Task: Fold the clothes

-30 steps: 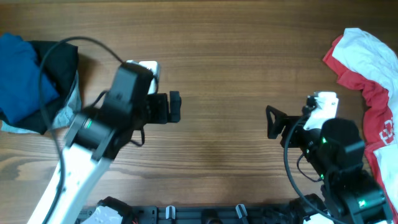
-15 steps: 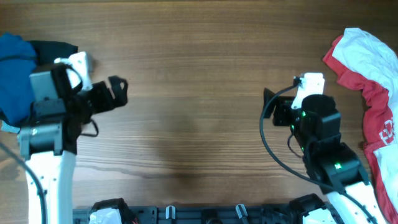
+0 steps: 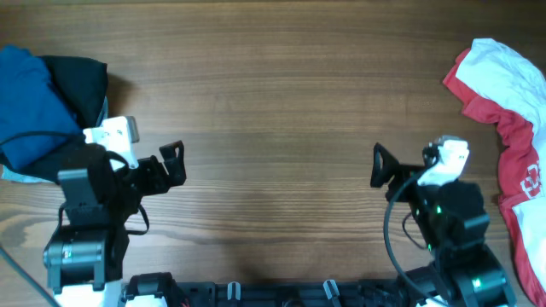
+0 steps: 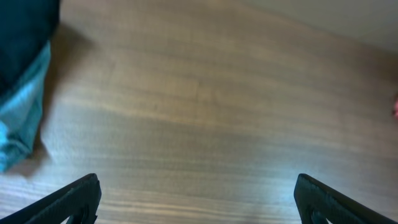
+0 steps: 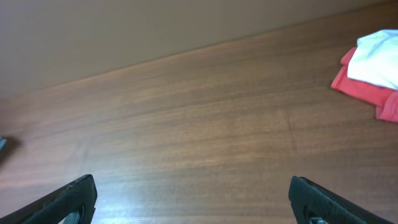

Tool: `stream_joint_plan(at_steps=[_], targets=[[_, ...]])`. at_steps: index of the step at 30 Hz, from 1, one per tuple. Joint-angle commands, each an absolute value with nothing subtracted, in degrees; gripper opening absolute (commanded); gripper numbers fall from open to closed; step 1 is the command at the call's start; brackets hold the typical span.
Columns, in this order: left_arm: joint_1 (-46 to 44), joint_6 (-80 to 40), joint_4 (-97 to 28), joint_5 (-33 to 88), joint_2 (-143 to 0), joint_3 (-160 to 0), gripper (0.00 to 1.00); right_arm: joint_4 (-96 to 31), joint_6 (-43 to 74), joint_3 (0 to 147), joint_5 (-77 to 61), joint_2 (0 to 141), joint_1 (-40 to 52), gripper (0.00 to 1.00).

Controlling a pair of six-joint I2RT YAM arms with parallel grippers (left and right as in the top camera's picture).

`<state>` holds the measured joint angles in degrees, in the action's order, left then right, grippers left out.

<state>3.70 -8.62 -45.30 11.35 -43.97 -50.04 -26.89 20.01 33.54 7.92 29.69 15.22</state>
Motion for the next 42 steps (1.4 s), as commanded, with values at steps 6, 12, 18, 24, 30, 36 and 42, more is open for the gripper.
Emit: stream_joint_plan(at_steps=[6, 12, 18, 24, 30, 36, 42], targets=[[3.2, -9.9, -44.4, 9.9, -44.0, -49.5, 1.00, -21.7, 14.3, 33.5, -8.7, 44.1, -6.4, 1.00], [3.2, -11.5, -46.3, 8.9, -42.9, -49.5, 1.00, -30.7, 12.4, 33.5, -12.0, 39.6, -13.8, 1.00], [2.7, -12.0, -47.2, 8.9, -36.6, -49.5, 0.99, -36.2, 12.0, 33.5, -10.2, 27.3, -13.8, 1.00], [-3.6, -12.1, -47.8, 6.1, -35.7, -49.3, 1.00, -36.9, 9.3, 33.5, -16.0, 23.8, -12.8, 1.00], [-13.6, -17.1, -48.9, -5.2, -35.7, -49.3, 1.00, -36.9, 9.3, 33.5, -15.1, 23.8, -7.3, 1.00], [-17.4, -17.4, -47.9, -9.1, -36.5, -48.7, 1.00, -36.3, 11.1, 33.5, -6.3, 23.9, -1.3, 1.00], [-17.4, -17.2, -47.0, -10.0, -40.7, -48.7, 1.00, -36.1, 11.0, 33.3, -1.1, 26.9, -1.1, 1.00]])
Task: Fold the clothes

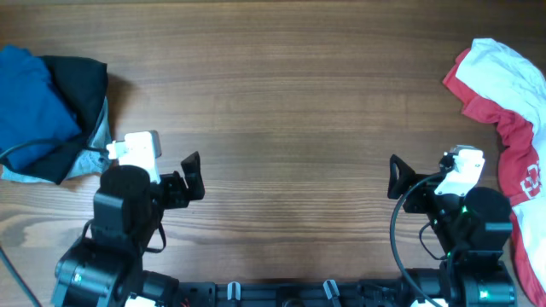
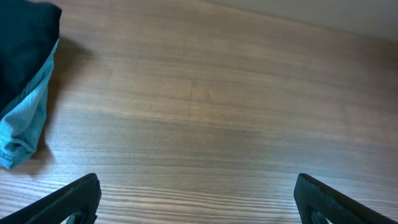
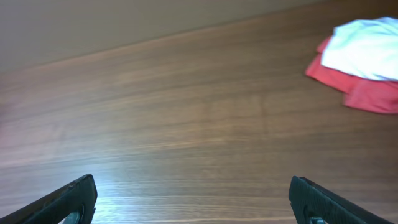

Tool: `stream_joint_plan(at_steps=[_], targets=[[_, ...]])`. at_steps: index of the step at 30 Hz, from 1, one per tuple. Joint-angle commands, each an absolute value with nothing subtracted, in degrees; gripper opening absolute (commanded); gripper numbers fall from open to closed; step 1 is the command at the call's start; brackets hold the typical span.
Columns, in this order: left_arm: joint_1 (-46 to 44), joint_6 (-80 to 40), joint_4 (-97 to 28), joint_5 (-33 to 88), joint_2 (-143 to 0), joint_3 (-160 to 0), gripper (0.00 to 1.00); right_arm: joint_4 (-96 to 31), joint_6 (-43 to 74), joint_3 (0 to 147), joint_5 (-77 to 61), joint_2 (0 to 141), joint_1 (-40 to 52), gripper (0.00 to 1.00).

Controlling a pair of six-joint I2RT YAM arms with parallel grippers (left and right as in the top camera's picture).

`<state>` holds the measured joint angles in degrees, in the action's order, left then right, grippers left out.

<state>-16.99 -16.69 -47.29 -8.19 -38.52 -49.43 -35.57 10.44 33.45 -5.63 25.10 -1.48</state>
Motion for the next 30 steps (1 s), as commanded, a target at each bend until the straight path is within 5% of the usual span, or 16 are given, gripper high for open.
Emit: stream_joint_plan(at_steps=[1, 13, 30], targets=[[-17.4, -17.2, -47.0, -9.9, -41.5, -48.7, 1.00, -36.8, 11.1, 33.3, -1.1, 27.6, -1.1, 1.00], [-17.4, -17.2, -47.2, -9.9, -49.1, -48.7, 1.00, -37.8, 11.0, 33.2, -1.1, 33.6, 0.2, 1.00], [-17.4, -17.2, -47.2, -9.9, -56.4, -48.7, 1.00, -40.0, 2.4, 31.3, 0.6, 4.4, 4.5, 1.00]])
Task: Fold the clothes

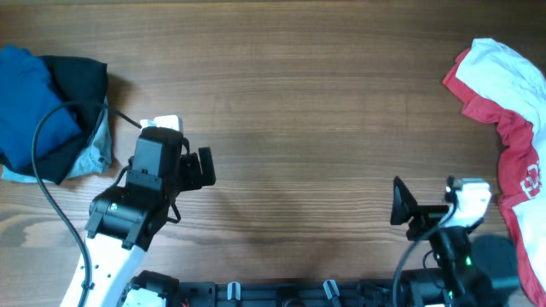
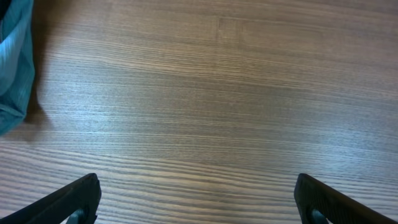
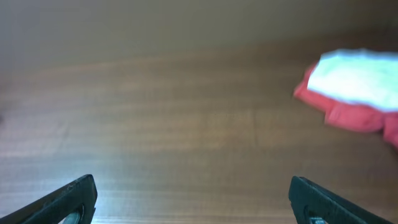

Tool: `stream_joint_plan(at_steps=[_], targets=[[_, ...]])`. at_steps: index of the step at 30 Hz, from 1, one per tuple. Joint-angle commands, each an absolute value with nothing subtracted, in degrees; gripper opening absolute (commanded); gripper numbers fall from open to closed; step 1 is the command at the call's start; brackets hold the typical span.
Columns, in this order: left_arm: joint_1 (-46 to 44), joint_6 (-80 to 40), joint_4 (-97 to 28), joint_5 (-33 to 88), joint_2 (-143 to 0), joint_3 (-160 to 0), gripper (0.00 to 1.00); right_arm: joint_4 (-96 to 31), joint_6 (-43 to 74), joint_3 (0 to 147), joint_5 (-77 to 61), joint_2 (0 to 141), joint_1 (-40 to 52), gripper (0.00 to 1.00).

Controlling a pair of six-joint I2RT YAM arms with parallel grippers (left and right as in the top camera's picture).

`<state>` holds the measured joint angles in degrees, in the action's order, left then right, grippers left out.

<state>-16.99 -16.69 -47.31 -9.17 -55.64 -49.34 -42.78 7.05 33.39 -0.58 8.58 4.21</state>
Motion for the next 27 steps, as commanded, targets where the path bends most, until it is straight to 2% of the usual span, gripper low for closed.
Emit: stream_joint_plan(at_steps=[1, 7, 12, 18, 22, 24, 27], targets=[[-17.4, -17.2, -47.2, -9.9, -56.6, -48.7, 1.00, -38.2, 1.9, 29.8, 0.6, 3.3, 4.5, 1.00], [-17.4, -17.2, -47.2, -9.9, -57.2, -48.7, 1.00, -17.4, 1.9, 16.8, -5.9, 0.2, 4.6, 1.00], [-17.4, -17.2, -47.2, -9.9, -57.2, -48.7, 1.00, 1.0, 0.7, 7.7, -5.1, 0.2, 4.6, 1.00], [-17.4, -17.2, -47.2, -9.9, -57.2, -48.7, 1.00, 13.3, 0.0, 0.3, -2.4, 0.2, 4.6, 1.00], [-17.4, -17.2, -47.2, -9.9, -57.2, -48.7, 1.00, 8.6, -2.0, 0.3, 1.8, 0.1, 4.6, 1.00], [-17.4, -17.2, -47.2, -9.9, -57.2, -48.7, 1.00, 1.7, -1.0, 0.3, 1.5, 0.1, 4.6, 1.00], [-17.4, -17.2, -47.2, -9.9, -57.2, -48.7, 1.00, 0.2, -1.3, 0.3, 0.0, 0.1, 5.1, 1.00]])
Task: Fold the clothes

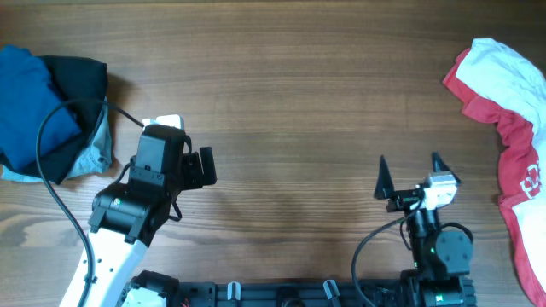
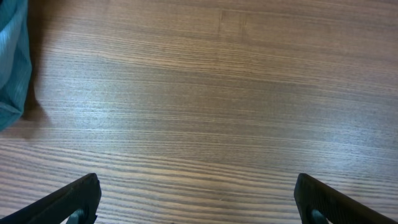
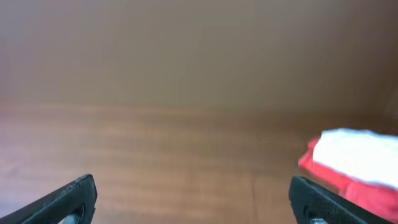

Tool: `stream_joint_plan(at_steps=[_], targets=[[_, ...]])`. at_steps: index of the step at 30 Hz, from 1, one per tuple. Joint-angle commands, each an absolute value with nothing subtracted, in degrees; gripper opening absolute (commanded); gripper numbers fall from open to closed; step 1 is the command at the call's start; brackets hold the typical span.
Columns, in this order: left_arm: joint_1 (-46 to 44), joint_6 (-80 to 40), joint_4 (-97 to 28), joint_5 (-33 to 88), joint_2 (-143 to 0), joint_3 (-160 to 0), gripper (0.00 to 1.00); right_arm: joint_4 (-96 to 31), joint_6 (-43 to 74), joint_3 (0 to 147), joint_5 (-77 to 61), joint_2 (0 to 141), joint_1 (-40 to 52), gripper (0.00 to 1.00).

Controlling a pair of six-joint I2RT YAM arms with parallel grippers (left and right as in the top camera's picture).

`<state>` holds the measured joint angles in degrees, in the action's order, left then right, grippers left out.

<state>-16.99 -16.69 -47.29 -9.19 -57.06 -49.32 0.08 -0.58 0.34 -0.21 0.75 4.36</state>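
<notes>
A red and white shirt [image 1: 512, 128] lies crumpled along the table's right edge; the right wrist view catches its corner [image 3: 354, 162]. A heap of blue, black and light-blue clothes [image 1: 47, 107] sits at the far left, its light-blue edge [image 2: 11, 68] showing in the left wrist view. My left gripper [image 1: 205, 166] is open over bare wood, right of the heap. My right gripper [image 1: 408, 177] is open near the front edge, left of the shirt, holding nothing.
The wooden table [image 1: 290, 102] stretches between the two piles. A black cable [image 1: 51, 136] loops from the left arm across the clothes heap. The arm bases and a black rail [image 1: 281, 294] line the front edge.
My right arm has drawn back toward its base and its gripper now points up and level, with both fingertips showing. The left arm has barely moved.
Both grippers were open over bare wood near the front, the left close to the dark heap. Then the left arm stood further right and forward over the table, and the right arm sank back toward its base. Neither pile of clothes has moved.
</notes>
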Motion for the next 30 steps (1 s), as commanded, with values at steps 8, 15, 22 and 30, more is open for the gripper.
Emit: stream_joint_plan(at_steps=[8, 15, 22, 30], targets=[[-17.4, -17.2, -47.2, -9.9, -57.2, -48.7, 1.00, 0.3, -1.3, 0.3, -0.9, 0.2, 5.4, 1.00], [-17.4, -17.2, -47.2, -9.9, -57.2, -48.7, 1.00, 0.3, -1.3, 0.3, -0.9, 0.2, 5.4, 1.00], [-17.4, -17.2, -47.2, -9.9, -57.2, -48.7, 1.00, 0.3, -1.3, 0.3, -0.9, 0.2, 5.4, 1.00], [-13.4, -17.2, -50.6, -9.2, -52.7, -48.6, 1.00, 0.3, -1.3, 0.3, -0.9, 0.2, 5.4, 1.00]])
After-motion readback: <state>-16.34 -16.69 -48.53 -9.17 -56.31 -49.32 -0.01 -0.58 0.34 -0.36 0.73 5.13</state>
